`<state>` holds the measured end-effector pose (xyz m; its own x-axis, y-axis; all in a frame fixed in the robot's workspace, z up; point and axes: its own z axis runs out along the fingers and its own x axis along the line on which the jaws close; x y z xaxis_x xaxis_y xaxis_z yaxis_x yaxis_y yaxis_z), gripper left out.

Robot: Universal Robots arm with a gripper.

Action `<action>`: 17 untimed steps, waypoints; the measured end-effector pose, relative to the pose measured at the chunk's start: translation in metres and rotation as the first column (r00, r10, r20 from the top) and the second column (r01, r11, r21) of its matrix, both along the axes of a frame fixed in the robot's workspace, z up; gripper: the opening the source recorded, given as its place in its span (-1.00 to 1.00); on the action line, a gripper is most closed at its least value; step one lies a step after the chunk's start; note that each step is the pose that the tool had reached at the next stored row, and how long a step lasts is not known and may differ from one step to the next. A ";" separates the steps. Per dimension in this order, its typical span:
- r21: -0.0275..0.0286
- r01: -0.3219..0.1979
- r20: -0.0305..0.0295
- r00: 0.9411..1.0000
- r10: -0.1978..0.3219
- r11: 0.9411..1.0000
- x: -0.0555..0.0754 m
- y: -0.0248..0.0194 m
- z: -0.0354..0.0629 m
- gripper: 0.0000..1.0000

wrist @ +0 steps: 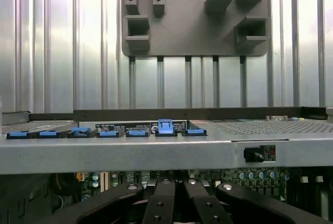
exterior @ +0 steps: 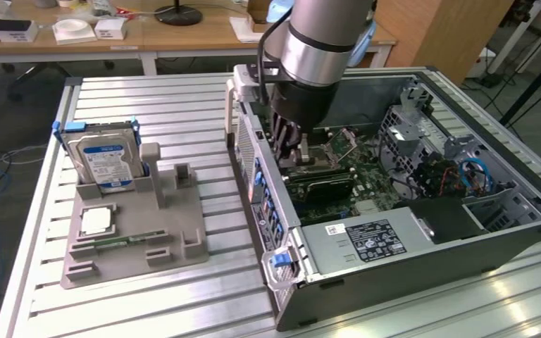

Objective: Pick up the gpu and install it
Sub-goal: 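Press down on the gpu until it lock into place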

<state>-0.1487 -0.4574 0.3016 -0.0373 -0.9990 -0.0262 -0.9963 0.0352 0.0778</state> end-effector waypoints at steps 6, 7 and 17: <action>0.000 0.000 0.006 1.000 0.000 1.000 -0.002 0.0000 -0.0032 -0.79; -0.001 0.000 0.008 1.000 0.000 1.000 -0.002 -0.0001 -0.0042 -0.79; 0.000 0.000 0.006 1.000 0.000 1.000 0.004 0.0003 -0.0077 -0.79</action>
<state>-0.1451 -0.4571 0.2940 -0.0370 -0.9990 -0.0259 -0.9968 0.0351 0.0722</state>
